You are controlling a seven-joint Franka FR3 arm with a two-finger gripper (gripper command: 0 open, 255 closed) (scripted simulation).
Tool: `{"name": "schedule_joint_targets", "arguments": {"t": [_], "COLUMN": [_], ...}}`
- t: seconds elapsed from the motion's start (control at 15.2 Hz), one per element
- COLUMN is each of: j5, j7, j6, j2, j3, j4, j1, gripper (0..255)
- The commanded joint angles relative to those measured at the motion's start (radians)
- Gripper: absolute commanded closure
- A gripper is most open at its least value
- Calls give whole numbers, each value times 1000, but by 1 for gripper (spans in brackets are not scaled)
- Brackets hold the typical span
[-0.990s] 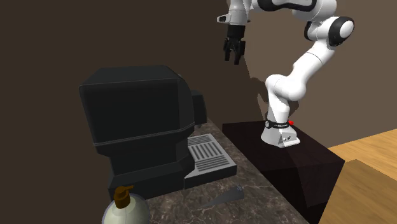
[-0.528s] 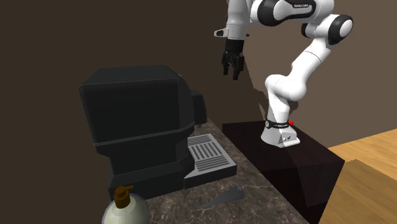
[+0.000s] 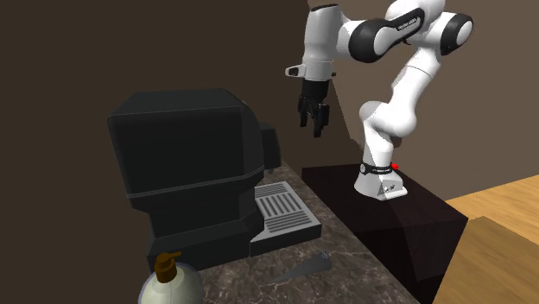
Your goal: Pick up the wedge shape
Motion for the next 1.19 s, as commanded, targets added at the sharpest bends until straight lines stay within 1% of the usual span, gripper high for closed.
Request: {"name": "schedule_joint_targets", "arguments": {"t": [0.0, 0.33, 0.59, 0.86, 1.12], "j5": [8, 6, -29, -99, -200], "j7": [35, 135, 229, 338, 458], "j6": [47, 166, 252, 325, 376], "j2": [46, 199, 342, 500, 669], "j3": [31, 117, 182, 234, 259], "j4": [-4, 21, 63, 126, 210], "j1": [5, 11, 11, 15, 40], "gripper": [0, 0, 0, 0, 0]}}
